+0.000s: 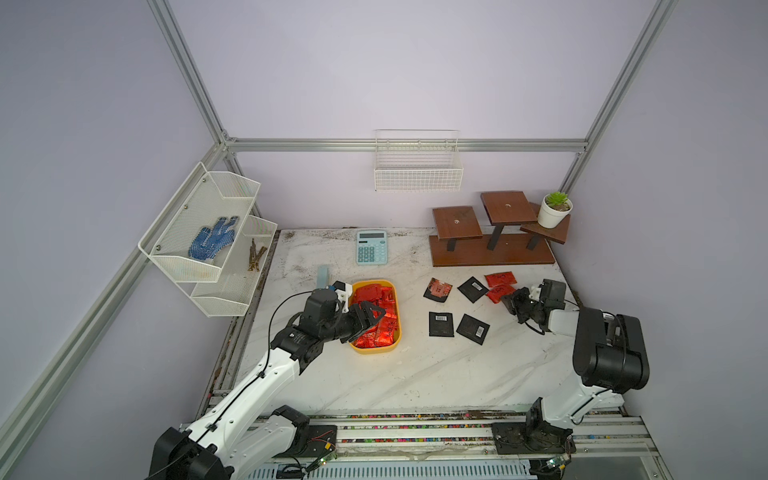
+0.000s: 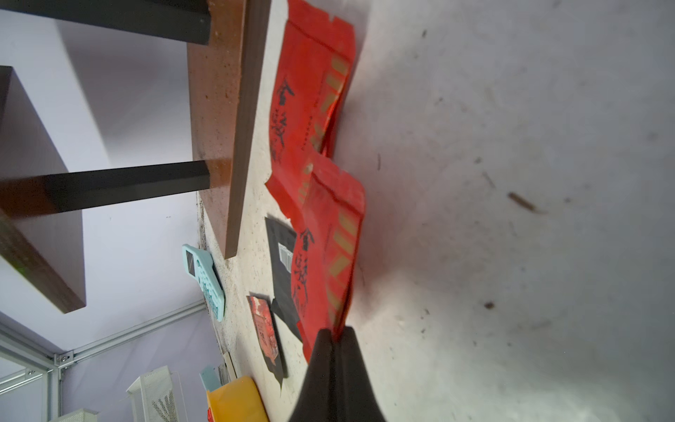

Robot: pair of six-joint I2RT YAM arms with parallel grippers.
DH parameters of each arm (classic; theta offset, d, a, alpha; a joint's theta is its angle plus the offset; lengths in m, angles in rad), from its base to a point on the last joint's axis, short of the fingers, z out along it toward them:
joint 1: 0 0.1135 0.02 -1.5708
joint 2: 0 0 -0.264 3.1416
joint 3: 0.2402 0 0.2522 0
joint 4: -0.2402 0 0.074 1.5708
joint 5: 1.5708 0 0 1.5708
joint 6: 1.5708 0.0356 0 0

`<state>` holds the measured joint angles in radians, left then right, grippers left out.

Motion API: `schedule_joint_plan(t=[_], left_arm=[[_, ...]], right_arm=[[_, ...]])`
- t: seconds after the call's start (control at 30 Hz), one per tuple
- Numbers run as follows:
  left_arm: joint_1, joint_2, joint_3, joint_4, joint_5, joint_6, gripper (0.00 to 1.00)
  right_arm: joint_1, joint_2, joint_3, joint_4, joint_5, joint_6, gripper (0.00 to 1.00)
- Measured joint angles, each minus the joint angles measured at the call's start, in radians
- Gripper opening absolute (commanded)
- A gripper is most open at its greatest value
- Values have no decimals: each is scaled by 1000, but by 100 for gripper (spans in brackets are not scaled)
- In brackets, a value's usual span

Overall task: Take the tea bags out of the storage box
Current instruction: Place the tea bag at the center of the board.

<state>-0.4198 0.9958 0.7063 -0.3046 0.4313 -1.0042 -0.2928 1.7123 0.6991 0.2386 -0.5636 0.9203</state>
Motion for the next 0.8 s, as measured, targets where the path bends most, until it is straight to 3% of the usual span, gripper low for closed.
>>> schedule_joint_plan(t=[0.1, 0.23, 0.37, 0.67, 0.8], left_arm=[[0, -5, -2, -6, -2, 0, 75], [0, -10, -2, -12, -5, 0, 76], [0, -17, -2, -24, -16, 0, 76], [6, -45, -2, -94, -77, 20, 77], [51, -64, 3, -140, -105, 43, 79]], right_arm=[[-1, 22, -5, 19, 5, 8, 0], [-6, 33, -21, 53, 5, 24, 26], [-10, 3, -58, 67, 8, 35, 38], [-11, -319, -128, -18, 38, -8, 42], [9, -428, -127, -67, 42, -59, 43]])
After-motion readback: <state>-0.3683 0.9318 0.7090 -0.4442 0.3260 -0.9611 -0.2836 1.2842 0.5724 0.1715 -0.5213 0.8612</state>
